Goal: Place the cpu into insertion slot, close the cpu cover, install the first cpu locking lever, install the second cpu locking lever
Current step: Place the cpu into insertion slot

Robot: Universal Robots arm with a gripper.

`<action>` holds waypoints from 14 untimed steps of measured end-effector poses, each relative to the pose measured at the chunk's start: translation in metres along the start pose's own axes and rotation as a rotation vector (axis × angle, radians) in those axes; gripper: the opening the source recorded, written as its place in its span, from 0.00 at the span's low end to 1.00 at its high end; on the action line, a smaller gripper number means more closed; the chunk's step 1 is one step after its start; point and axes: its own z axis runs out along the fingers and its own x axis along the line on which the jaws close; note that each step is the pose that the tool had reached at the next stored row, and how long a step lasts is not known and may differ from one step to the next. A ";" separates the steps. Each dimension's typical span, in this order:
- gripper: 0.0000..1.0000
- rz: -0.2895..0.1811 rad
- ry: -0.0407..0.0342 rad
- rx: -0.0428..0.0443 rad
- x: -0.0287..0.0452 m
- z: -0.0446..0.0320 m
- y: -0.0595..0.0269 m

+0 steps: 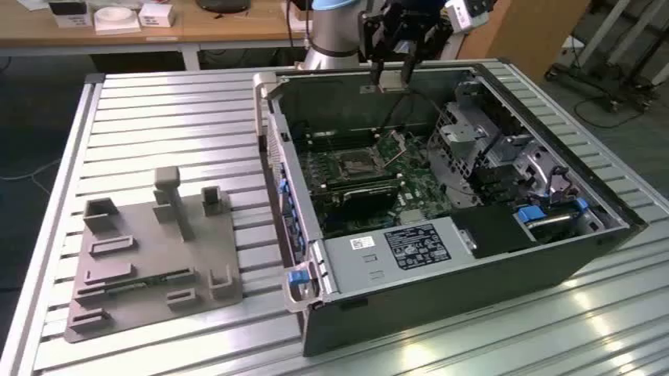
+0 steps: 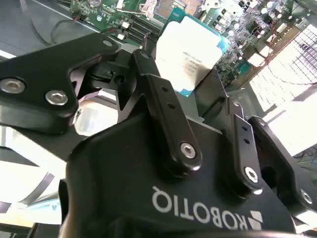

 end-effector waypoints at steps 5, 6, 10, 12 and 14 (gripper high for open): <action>0.54 0.000 0.0000 0.0000 0.0000 0.0000 0.0000; 0.54 0.000 0.0000 0.0000 0.0000 0.0000 0.0000; 0.54 0.000 0.0000 0.0000 0.0000 0.0000 0.0000; 0.54 0.000 0.0000 0.0001 0.0000 0.0000 0.0000; 0.54 0.001 0.0000 0.0001 0.0000 0.0000 0.0000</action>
